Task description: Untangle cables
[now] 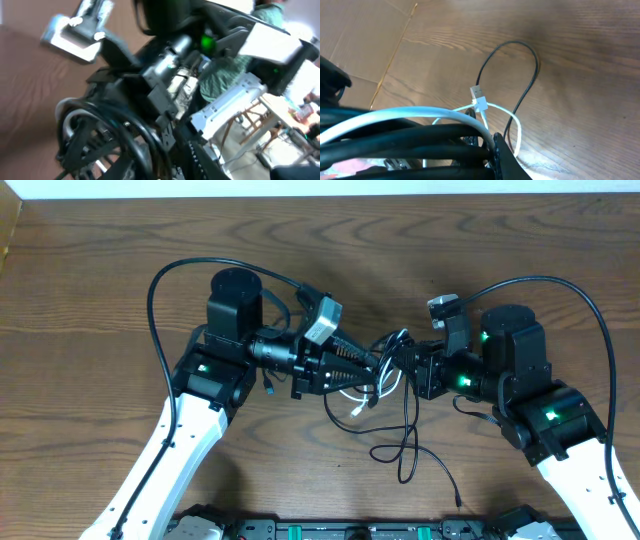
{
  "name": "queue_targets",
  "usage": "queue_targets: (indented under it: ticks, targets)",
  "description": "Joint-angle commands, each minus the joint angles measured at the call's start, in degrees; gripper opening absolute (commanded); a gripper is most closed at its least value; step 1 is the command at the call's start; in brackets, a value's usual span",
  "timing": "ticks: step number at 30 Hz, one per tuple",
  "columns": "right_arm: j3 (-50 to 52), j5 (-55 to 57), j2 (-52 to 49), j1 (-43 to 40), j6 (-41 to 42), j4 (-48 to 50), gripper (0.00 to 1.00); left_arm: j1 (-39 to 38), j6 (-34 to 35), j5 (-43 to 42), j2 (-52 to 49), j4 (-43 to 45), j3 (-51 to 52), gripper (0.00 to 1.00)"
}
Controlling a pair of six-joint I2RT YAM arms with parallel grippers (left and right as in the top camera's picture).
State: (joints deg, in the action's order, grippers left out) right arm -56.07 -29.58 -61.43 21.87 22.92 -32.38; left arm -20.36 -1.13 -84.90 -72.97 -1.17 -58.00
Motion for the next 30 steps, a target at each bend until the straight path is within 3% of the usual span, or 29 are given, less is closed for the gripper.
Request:
queue_targets:
  ticks: [1,9,12,18,27,30]
  targets:
    - [-0.4,0.1,0.3,-0.1,-0.7,-0.1,0.01,-1.0,4.3,11.2,-0.1,-2.9,-1.5,0.27]
    - [-0.4,0.2,0.3,-0.1,-0.7,-0.2,0.01,-3.1,6.2,13.4,-0.1,-3.1,-1.5,0.26]
    - [-0.4,0.9,0.3,-0.1,-0.7,-0.2,0.01,-3.1,6.2,13.9,-0.1,-3.1,-1.5,0.08]
    - [-0.4,1.0,0.3,-0.1,-0.7,-0.3,0.01,-3.1,6.4,18.3,-0.1,-3.1,-1.5,0.08]
    - [-0.4,2.0,0.3,-0.1,-0.7,-1.9,0.01,-0.6,6.4,19.8,-0.1,-3.1,-1.5,0.30]
    - [-0.4,2.4,0.3,-0.1,-0.7,-2.1,0.01,-0.2,6.4,19.8,-0.1,-3.1,-1.5,0.31]
